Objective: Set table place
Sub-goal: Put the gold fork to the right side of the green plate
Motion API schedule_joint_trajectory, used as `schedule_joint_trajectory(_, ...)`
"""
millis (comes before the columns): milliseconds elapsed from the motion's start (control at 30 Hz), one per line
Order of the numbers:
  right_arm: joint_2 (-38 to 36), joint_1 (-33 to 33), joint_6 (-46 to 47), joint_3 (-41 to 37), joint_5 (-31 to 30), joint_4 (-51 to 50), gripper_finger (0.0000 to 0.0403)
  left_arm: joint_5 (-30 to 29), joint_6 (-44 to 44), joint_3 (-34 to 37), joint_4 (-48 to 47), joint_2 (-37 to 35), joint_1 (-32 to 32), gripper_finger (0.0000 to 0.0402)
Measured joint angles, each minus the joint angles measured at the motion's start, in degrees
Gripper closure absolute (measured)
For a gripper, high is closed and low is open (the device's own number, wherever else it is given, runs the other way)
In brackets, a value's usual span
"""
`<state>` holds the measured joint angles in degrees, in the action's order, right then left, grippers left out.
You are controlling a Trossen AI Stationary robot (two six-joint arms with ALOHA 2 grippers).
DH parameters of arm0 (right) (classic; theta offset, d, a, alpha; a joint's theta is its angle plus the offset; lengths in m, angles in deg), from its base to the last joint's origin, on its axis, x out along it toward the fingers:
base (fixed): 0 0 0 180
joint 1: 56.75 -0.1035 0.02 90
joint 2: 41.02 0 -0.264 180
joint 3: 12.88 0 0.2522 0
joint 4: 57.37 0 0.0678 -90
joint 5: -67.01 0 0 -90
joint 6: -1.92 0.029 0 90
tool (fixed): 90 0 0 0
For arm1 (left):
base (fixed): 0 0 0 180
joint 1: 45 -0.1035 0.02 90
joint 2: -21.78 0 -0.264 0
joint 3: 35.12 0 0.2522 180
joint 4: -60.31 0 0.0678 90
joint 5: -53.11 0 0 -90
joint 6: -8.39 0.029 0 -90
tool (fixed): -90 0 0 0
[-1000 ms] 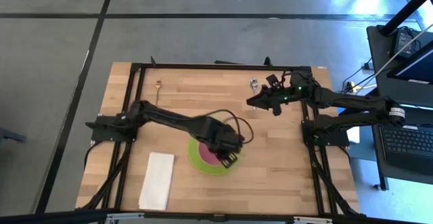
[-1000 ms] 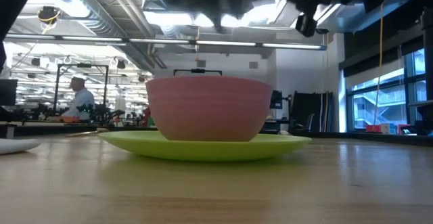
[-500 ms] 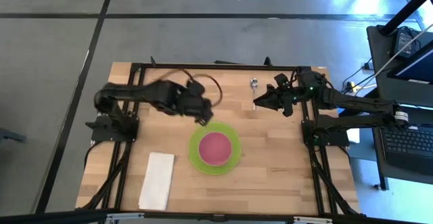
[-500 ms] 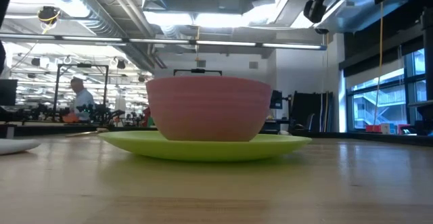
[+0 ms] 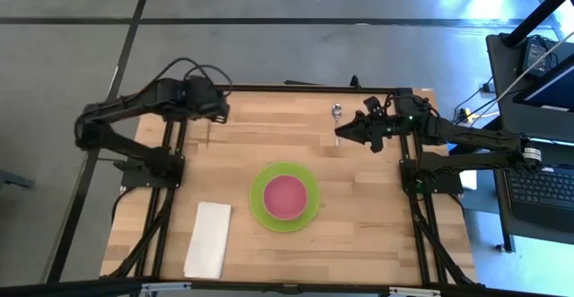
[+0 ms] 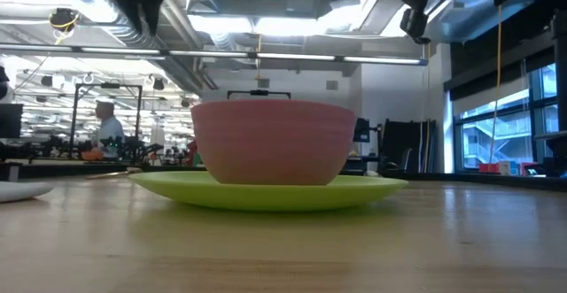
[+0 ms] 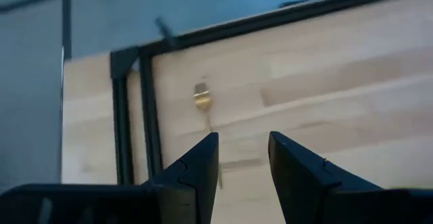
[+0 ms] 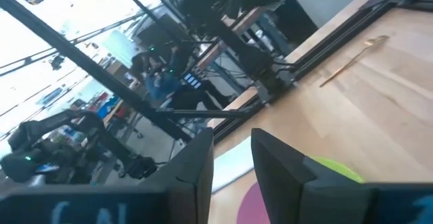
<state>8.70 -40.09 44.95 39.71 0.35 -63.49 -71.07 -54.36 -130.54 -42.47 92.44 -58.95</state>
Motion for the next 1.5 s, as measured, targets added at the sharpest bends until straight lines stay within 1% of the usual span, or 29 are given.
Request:
schedule_joint_trajectory(67,0.0,0.0,0.0,0.0,-0.9,0.0,0.0298,-0.1,-2.9,5.7,2.8,-2.6,-1.0,0.0279)
schedule_joint_trajectory(167,0.0,0.0,-0.7,0.0,-2.3,0.0,0.0299,0.5,-4.6,14.0,10.1,-5.4,-1.6,0.0279)
schedule_joint_trajectory(367,0.0,0.0,-1.4,0.0,-4.2,0.0,0.0299,1.9,-7.8,29.4,22.2,-7.1,-4.4,0.0279)
schedule_joint_trajectory(567,0.0,0.0,-1.3,0.0,-4.2,0.0,0.0298,3.8,-7.7,41.2,33.3,-7.1,-8.6,0.0279)
schedule_joint_trajectory(700,0.0,0.0,-1.1,0.0,-4.2,0.0,0.0298,4.0,-7.6,47.4,39.6,-7.1,-12.3,0.0279)
schedule_joint_trajectory(800,0.0,0.0,0.0,0.0,-4.2,0.0,0.0298,3.6,-6.3,50.2,41.8,-7.1,-14.5,0.0279)
schedule_joint_trajectory(867,0.0,0.0,0.0,0.0,-4.2,0.0,0.0298,3.5,-4.5,51.7,45.1,-7.1,-15.7,0.0279)
schedule_joint_trajectory(1067,0.0,0.0,0.2,-0.1,-4.2,0.0,0.0298,4.7,0.2,56.1,61.2,-7.0,-17.5,0.0279)
schedule_joint_trajectory(1233,0.0,0.0,0.3,-0.1,-4.3,0.0,0.0298,4.7,0.2,57.2,60.9,-6.2,-19.9,0.0281)
schedule_joint_trajectory(1367,0.0,0.0,0.3,-0.1,-4.3,0.1,0.0298,5.0,0.4,58.0,63.4,-5.1,-20.9,0.0292)
schedule_joint_trajectory(1500,0.0,0.0,0.2,-0.1,-4.3,0.1,0.0298,5.1,0.4,58.2,63.6,-2.9,-21.2,0.0305)
